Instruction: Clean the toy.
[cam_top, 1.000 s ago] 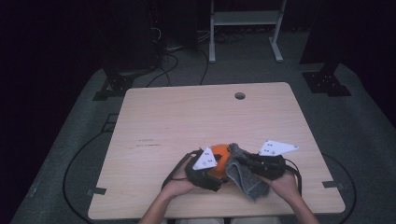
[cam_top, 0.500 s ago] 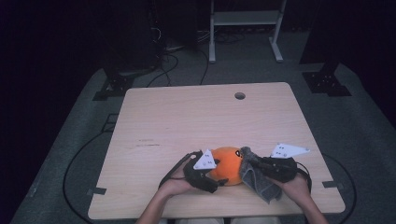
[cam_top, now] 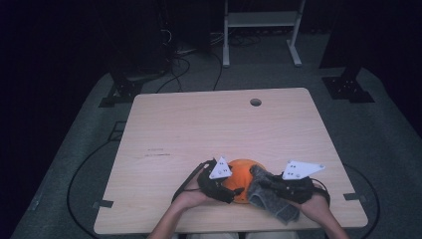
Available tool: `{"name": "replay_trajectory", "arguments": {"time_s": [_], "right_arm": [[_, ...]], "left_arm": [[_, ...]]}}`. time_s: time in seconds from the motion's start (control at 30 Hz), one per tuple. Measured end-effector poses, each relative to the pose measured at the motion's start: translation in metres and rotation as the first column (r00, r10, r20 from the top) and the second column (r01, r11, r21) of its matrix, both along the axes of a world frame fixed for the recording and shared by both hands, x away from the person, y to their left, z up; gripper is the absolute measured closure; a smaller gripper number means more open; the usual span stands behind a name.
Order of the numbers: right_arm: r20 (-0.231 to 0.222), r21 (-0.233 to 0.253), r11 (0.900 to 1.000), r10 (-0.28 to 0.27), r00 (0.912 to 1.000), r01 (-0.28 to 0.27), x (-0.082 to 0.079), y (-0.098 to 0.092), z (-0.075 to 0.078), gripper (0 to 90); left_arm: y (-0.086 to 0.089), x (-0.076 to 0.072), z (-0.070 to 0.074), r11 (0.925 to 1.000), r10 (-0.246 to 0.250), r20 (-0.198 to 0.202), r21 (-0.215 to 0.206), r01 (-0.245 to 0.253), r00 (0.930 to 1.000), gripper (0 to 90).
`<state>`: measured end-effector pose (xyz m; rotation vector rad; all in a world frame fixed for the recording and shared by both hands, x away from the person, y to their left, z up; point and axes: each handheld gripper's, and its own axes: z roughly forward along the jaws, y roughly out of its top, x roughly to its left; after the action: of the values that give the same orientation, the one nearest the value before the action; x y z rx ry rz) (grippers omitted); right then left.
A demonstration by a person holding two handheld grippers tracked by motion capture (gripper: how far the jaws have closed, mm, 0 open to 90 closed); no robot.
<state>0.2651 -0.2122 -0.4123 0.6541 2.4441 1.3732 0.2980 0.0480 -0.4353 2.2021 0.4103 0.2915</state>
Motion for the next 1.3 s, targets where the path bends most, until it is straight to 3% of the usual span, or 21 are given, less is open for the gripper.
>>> {"name": "replay_trajectory", "arguments": {"time_s": [0.07, 0.1, 0.27, 0.4, 0.5, 0.6, 0.7, 0.73, 0.77, 0.87, 1.03, 1.1, 1.2, 1.3], "right_arm": [[-0.007, 0.013, 1.000, 0.005, 1.0000, -0.004, 0.003, 0.002, 0.002, 80.2], [-0.016, 0.029, 0.999, -0.030, 0.9994, 0.031, 0.009, -0.003, 0.002, 80.3], [-0.016, 0.008, 0.995, -0.098, 0.9950, 0.098, 0.016, -0.013, 0.003, 80.3], [-0.015, 0.065, 0.996, -0.061, 0.9980, 0.062, 0.015, -0.006, 0.013, 80.3], [-0.017, 0.025, 0.999, -0.026, 0.9995, 0.026, 0.020, 0.009, 0.016, 80.3], [-0.027, -0.011, 1.000, -0.025, 0.9993, 0.025, 0.028, 0.012, 0.012, 80.2], [-0.065, 0.007, 0.997, -0.078, 0.9948, 0.078, 0.037, -0.008, 0.002, 80.3], [-0.097, 0.009, 0.991, -0.130, 0.9867, 0.132, 0.039, -0.027, -0.007, 80.2], [-0.097, 0.009, 0.991, -0.130, 0.9867, 0.132, 0.039, -0.027, -0.007, 80.2], [-0.130, -0.003, 0.984, -0.178, 0.9754, 0.179, 0.035, -0.051, -0.019, 80.1], [-0.121, 0.008, 0.974, -0.223, 0.9671, 0.226, 0.028, -0.079, -0.019, 79.5], [-0.126, 0.017, 0.961, -0.273, 0.9536, 0.278, 0.026, -0.097, -0.020, 78.2], [-0.155, 0.029, 0.951, -0.301, 0.9407, 0.309, 0.026, -0.112, -0.027, 73.8], [-0.168, 0.064, 0.946, -0.302, 0.9383, 0.316, 0.026, -0.118, -0.032, 63.5]], "left_arm": [[0.002, -0.001, 0.000, 0.9999, -0.010, 0.000, 0.010, 0.010, 0.9999, 23.8], [0.003, -0.001, 0.000, 0.9998, -0.015, 0.001, 0.015, 0.015, 0.9999, 25.2], [-0.001, -0.004, 0.000, 0.9990, -0.040, 0.022, 0.021, 0.040, 0.9989, 26.2], [-0.004, -0.009, 0.000, 0.9961, -0.079, 0.060, 0.045, 0.076, 0.9951, 26.3], [-0.003, -0.010, 0.000, 0.9952, -0.085, 0.061, 0.055, 0.081, 0.9945, 26.1], [0.000, -0.008, -0.003, 0.9965, -0.082, 0.045, 0.020, 0.081, 0.9957, 26.0], [-0.001, -0.009, -0.004, 0.9961, -0.088, 0.056, 0.011, 0.087, 0.9946, 26.0], [-0.001, -0.009, -0.004, 0.9957, -0.091, 0.058, 0.018, 0.091, 0.9941, 25.1], [-0.001, -0.009, -0.004, 0.9956, -0.092, 0.056, 0.021, 0.091, 0.9942, 25.1], [0.000, -0.008, -0.004, 0.9957, -0.092, 0.049, 0.010, 0.092, 0.9946, 23.8], [0.000, -0.007, -0.002, 0.9951, -0.099, 0.051, 0.004, 0.099, 0.9938, 21.9], [0.001, -0.007, -0.001, 0.9948, -0.102, 0.048, -0.003, 0.102, 0.9936, 20.9], [0.002, -0.005, 0.001, 0.9943, -0.104, 0.043, -0.021, 0.105, 0.9936, 20.4], [0.006, -0.002, 0.006, 0.9951, -0.088, 0.053, -0.042, 0.090, 0.9947, 19.5]]}}
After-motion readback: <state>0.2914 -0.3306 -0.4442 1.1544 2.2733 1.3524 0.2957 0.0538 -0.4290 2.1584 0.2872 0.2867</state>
